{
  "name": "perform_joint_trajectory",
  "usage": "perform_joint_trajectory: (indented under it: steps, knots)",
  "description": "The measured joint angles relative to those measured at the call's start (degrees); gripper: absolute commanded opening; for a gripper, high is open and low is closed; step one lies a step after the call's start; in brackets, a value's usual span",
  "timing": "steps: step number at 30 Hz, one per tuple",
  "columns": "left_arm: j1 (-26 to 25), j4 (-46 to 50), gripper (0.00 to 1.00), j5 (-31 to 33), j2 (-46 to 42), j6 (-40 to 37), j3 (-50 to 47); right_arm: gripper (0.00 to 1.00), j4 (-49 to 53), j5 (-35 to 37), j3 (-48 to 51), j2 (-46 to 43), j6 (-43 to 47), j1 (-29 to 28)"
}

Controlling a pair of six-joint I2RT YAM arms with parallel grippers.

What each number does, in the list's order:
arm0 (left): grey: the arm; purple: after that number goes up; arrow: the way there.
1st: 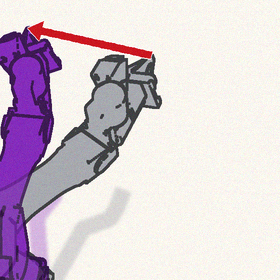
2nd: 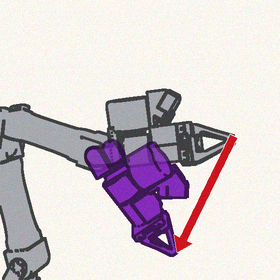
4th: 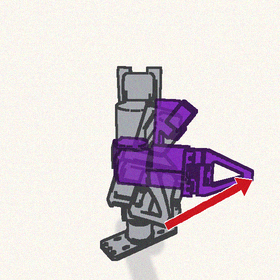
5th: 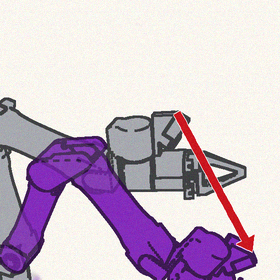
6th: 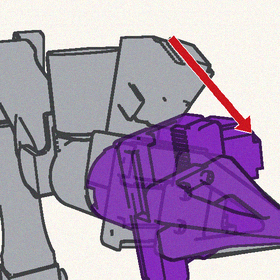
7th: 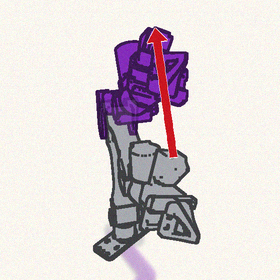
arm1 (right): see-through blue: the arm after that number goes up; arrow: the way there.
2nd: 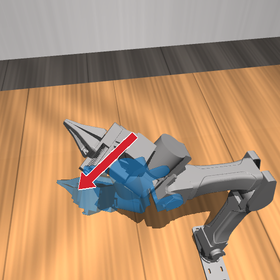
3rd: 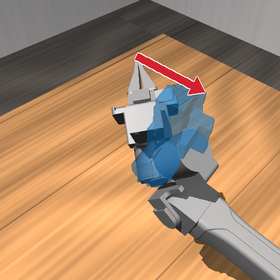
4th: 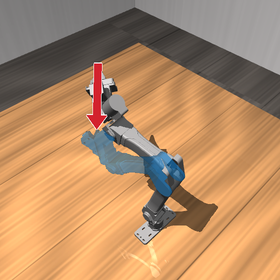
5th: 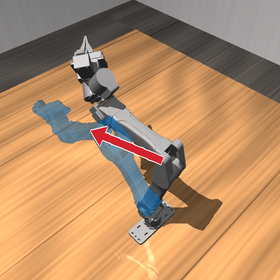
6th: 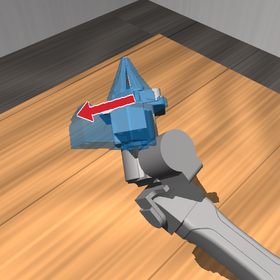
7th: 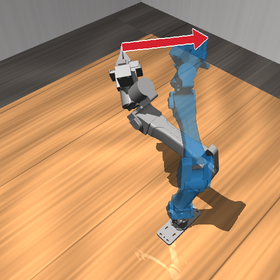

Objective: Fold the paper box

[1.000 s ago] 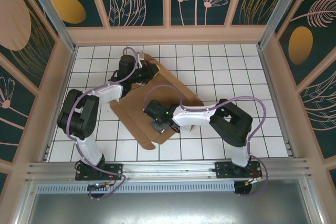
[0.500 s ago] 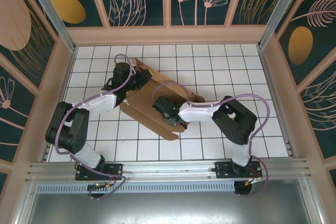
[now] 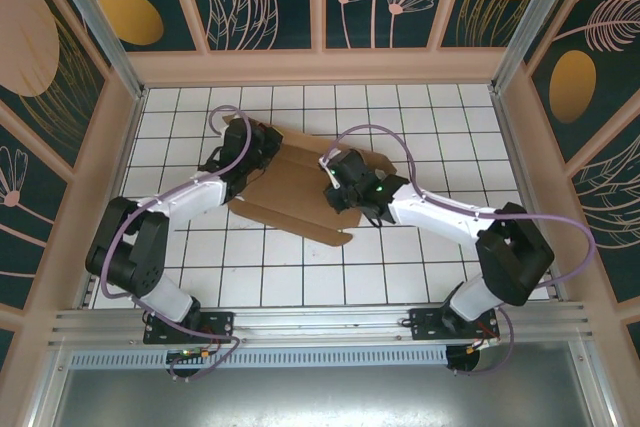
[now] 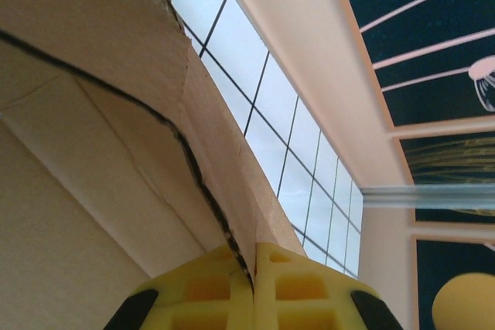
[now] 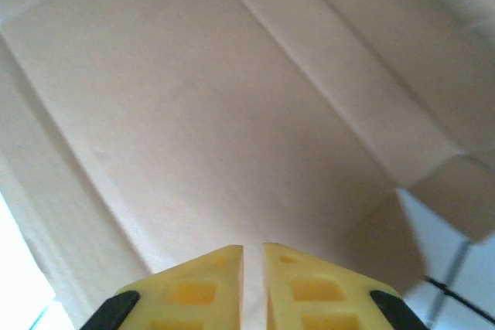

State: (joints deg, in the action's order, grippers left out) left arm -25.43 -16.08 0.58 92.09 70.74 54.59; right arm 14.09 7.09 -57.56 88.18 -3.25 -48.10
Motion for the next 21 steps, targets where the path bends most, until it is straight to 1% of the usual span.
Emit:
perform_joint_trajectory:
  steps: [5,11,18,21]
  knots:
    - [-1.4,1.7,0.00,4.1,2.6,3.1,3.7,0.09,-1.2,-5.1,-2.8,8.6,-4.5,-1.8]
    - [-1.7,6.2,0.00,8.8,3.3,4.7,7.2,0.06,-0.8,-7.1,-3.6,16.5,-6.8,-2.8]
    - [-1.9,10.2,0.00,13.0,3.3,6.2,8.5,0.02,0.0,-7.2,-3.3,17.1,-7.9,-2.5]
    - [-2.6,12.1,0.00,14.6,3.2,7.5,9.0,0.00,-0.2,-7.2,-1.9,16.0,-7.9,-2.2]
